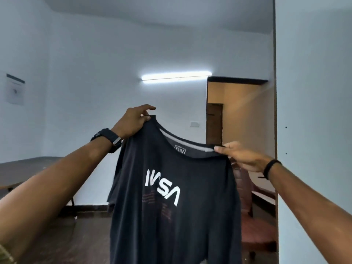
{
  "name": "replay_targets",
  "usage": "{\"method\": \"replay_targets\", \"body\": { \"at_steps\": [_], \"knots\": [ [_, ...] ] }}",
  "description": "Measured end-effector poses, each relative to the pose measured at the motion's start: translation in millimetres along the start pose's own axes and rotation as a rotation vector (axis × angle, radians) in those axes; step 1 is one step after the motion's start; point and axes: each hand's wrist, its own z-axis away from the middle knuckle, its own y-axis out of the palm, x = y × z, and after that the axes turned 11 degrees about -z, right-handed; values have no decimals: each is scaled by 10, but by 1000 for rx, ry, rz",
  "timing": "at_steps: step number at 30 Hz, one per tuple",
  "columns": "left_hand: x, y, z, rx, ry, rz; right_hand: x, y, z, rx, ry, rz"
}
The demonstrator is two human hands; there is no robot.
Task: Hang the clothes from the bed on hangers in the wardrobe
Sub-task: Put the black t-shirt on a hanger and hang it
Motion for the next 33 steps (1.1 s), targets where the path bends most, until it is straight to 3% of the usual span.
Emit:
{"method": "replay_targets", "body": {
  "at_steps": [2, 4, 5, 10, 13, 15, 18, 21, 23, 27, 33],
  "knots": [
    [4, -95, -65, -112, -2, -76, 227, 13, -40, -62, -12, -132],
    [-23, -215, -131, -197, -46, -152, 458, 23, -65, -141, -74, -82],
    [-47, -280, -162, -205, -75, -193, 588, 22, -47, -104, -87, -51],
    [-175, -776, -320, 16, -70, -233, 1146, -178, 159, 401, 85, -53],
    [-263, -1182, -338, 81, -6, -260, 1421, -265, 210, 273, -35, -60],
    [-355, -1475, -337, 0, 35, -204, 1681, -270, 249, 117, -171, -77],
    [-543, -1897, -357, -177, 64, 65, 2064, -247, 281, -56, -355, -52],
    [-695, -2240, -428, -280, 64, 241, 2387, -161, 314, -134, -467, -25],
    [-729, -2355, -489, -278, 49, 223, 2461, -105, 298, -139, -479, -11],
    [-592, -2128, -430, 30, -37, 55, 2048, 57, 147, -87, -320, -6],
    [53, -684, 389, 855, -244, 126, 284, 413, -12, 192, 220, 38]
  ]
}}
